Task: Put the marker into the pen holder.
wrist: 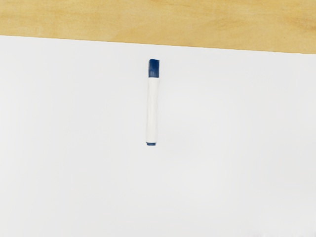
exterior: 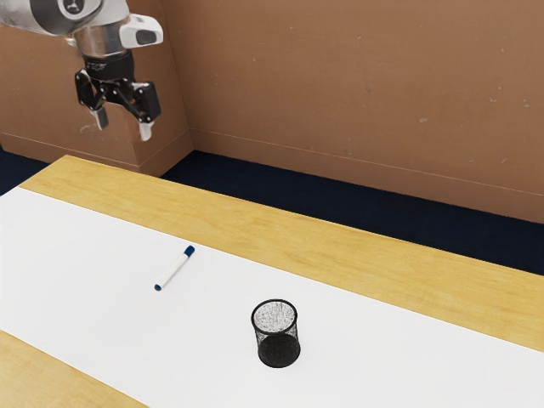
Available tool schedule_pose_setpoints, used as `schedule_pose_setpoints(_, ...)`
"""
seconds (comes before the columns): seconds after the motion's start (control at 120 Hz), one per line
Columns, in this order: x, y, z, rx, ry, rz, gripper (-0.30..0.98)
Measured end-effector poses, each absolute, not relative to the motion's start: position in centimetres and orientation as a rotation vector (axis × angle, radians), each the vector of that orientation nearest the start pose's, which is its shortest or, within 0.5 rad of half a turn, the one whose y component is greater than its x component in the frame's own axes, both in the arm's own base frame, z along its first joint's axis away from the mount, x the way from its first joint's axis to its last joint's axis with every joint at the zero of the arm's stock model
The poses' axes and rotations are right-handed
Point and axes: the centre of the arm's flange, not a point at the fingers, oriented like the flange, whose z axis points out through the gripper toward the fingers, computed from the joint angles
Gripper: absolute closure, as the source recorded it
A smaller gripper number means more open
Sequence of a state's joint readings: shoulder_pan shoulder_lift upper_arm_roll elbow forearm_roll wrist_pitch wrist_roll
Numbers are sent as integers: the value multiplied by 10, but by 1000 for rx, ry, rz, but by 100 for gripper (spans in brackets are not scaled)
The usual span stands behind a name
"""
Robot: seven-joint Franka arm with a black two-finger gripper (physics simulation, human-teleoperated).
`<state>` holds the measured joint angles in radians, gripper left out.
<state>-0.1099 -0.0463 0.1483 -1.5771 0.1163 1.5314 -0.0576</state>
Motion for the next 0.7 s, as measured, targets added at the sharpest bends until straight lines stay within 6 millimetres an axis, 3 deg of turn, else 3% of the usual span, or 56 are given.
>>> schedule_pose_setpoints(0.05,536,19,645,-3030,-108,-15,0)
schedule_pose_setpoints(0.092,536,16,645,-3030,-103,-19,0)
schedule_pose_setpoints(0.133,537,24,641,-3031,-128,-17,0)
schedule_pose_setpoints(0.192,541,47,620,-3027,-196,36,0)
schedule_pose_setpoints(0.333,561,122,506,-2992,-391,287,0)
schedule_pose_setpoints(0.383,567,139,472,-2979,-432,350,0)
schedule_pose_setpoints(0.542,594,140,369,-2962,-425,507,0)
schedule_pose_setpoints(0.608,604,139,338,-2966,-429,541,0)
schedule_pose_setpoints(0.7,622,140,312,-2978,-424,537,0)
